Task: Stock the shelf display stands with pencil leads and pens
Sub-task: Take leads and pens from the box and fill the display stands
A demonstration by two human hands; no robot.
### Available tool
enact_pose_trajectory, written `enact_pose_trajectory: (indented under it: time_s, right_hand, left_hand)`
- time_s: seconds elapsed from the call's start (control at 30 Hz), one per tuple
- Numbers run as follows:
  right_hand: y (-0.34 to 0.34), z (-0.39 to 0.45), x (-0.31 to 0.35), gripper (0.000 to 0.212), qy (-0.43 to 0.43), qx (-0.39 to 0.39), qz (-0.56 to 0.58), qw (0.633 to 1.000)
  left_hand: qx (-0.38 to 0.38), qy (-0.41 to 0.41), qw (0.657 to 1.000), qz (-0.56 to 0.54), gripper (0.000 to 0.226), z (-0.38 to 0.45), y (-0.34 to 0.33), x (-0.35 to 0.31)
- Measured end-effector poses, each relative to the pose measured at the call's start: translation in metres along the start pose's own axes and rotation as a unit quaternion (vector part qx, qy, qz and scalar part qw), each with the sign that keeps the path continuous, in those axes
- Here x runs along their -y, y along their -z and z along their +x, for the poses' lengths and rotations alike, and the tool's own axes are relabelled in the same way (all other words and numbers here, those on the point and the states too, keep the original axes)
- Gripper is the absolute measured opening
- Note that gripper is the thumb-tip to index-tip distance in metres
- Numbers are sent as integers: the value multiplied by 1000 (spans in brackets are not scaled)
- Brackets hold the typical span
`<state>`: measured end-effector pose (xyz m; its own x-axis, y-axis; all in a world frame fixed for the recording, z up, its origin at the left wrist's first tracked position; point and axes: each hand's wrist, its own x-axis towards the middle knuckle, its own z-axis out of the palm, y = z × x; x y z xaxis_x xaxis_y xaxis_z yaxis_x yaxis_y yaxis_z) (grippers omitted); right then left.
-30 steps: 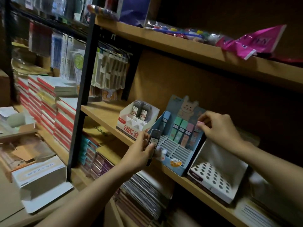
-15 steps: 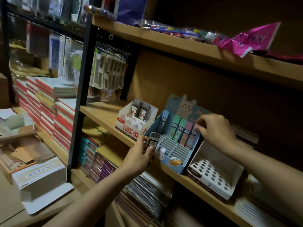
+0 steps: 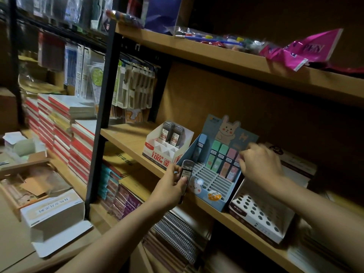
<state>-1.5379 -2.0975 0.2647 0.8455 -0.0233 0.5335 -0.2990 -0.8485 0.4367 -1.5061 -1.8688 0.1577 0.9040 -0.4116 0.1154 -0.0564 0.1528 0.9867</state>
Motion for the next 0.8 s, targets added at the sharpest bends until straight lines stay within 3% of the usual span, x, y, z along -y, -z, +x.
enact_pose_trajectory:
  time_s: [0.07,0.13,0.2,0.27,0.47,0.53,0.63,0.8]
  right_hand:
    - [8,0,4,26,11,-25,26,999]
    - [20,-1,15,30,25,-54,157,986]
    - [34,-1,35,29,49,-8,326,944]
    - [45,1,58,29,67,57,414,906]
    - [48,21,96,23,67,55,464,882]
    - [49,35,97,22,52,40,470,880]
    - [53,67,93,21,15,-33,475,879]
    - [44,118,101,21,-19,-79,451,889]
  left_hand:
    - [-9,-3,999,-48,10,-2,2,-3]
    - [-21,-20,997,-75,13,-4,5,-8]
    - [-27,-33,996,-74,15,-5,9,-13]
    - [-32,-45,997,-62,15,-5,12,-18]
    - [-33,-105,994,-23,15,4,18,-24]
    - [-96,-140,983,72,19,12,23,-21]
    - [-178,-160,940,241,40,21,38,-13]
    - [-110,-157,885,424,60,22,54,-6]
